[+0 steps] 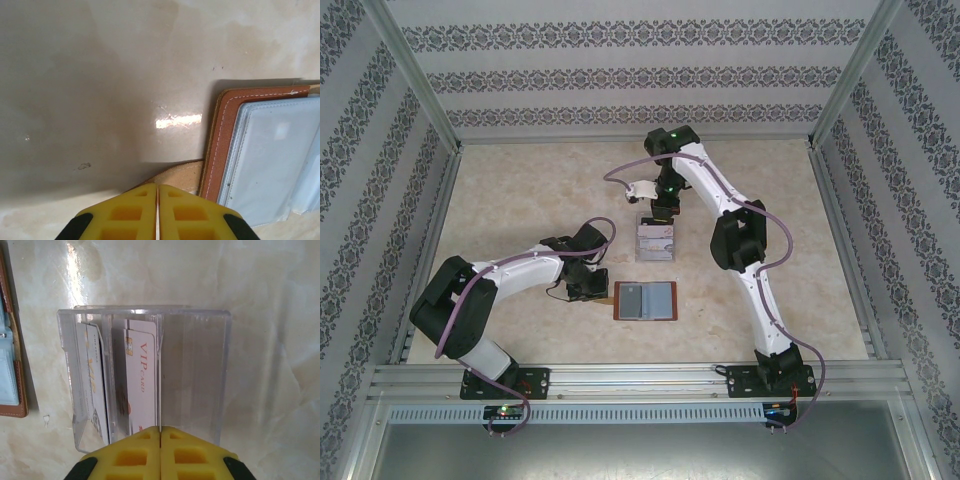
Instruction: Take the credit cards out of the card holder
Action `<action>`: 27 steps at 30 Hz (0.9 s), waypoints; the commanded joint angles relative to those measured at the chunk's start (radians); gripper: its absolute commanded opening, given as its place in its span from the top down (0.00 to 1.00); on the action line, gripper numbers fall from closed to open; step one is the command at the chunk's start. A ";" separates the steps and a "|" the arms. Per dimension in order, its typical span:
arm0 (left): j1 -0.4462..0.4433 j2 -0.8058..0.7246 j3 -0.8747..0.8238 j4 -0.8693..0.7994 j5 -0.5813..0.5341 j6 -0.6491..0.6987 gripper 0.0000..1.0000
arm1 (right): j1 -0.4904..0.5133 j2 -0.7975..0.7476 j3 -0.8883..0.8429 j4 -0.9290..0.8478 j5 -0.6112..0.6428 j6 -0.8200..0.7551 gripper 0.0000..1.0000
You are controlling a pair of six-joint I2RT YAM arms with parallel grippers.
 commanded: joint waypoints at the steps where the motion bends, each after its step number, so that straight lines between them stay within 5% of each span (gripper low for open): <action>1: 0.011 -0.013 -0.001 -0.013 -0.005 -0.006 0.90 | 0.010 0.028 0.022 -0.035 -0.027 -0.014 0.86; 27: 0.011 0.018 0.014 -0.002 0.005 0.009 0.90 | 0.009 -0.063 0.005 0.191 0.111 0.036 0.75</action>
